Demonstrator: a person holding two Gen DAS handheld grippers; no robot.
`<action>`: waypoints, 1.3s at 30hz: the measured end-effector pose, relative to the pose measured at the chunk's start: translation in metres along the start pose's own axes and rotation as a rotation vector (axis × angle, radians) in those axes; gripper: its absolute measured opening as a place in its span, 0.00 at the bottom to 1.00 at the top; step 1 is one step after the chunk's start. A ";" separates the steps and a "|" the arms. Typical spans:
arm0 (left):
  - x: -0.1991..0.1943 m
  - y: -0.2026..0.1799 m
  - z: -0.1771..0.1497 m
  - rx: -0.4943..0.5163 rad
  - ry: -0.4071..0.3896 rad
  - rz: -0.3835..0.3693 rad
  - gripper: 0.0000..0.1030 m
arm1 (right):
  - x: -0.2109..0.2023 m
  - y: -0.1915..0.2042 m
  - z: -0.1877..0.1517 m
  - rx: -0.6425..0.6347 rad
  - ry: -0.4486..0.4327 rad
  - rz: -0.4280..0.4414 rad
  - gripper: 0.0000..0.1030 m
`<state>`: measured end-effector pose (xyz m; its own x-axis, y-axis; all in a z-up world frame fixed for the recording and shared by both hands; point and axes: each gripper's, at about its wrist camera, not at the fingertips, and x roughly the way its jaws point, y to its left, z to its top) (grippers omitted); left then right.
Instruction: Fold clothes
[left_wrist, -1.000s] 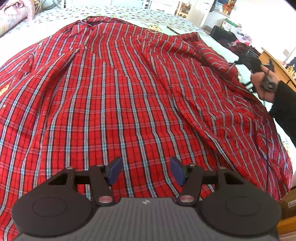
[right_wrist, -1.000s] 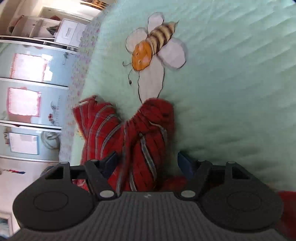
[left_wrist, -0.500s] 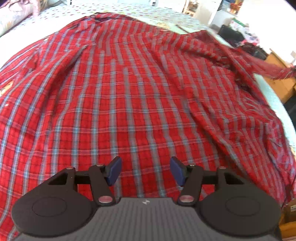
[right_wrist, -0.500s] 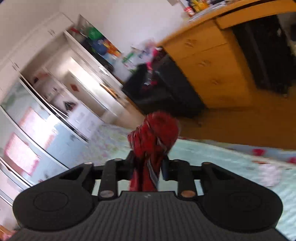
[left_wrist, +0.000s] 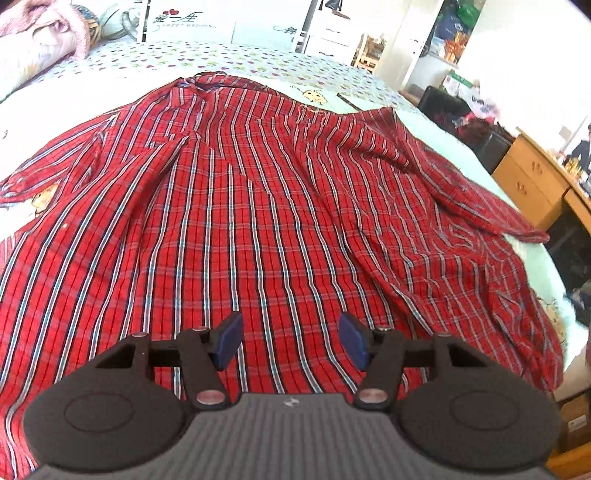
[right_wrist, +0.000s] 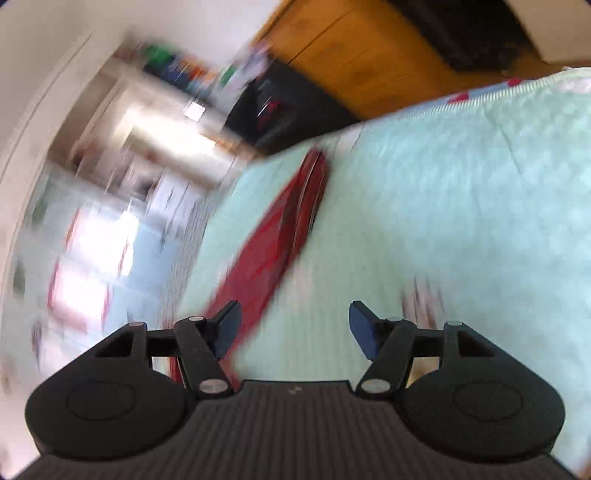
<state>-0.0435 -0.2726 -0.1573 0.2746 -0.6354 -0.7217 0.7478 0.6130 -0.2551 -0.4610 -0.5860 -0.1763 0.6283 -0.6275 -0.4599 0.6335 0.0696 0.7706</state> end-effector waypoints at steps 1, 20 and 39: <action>-0.003 0.001 -0.002 -0.004 -0.003 -0.004 0.58 | -0.010 0.005 -0.018 -0.044 0.030 0.004 0.65; -0.133 0.154 -0.039 -0.259 -0.213 0.265 0.59 | -0.114 0.014 -0.160 -0.361 0.104 -0.105 0.65; -0.067 0.298 0.044 -0.585 -0.194 0.142 0.68 | -0.060 0.171 -0.301 -0.560 0.438 0.193 0.66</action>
<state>0.1876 -0.0685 -0.1568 0.4924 -0.5689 -0.6587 0.2567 0.8181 -0.5146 -0.2545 -0.3027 -0.1500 0.8007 -0.2045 -0.5631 0.5550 0.6072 0.5686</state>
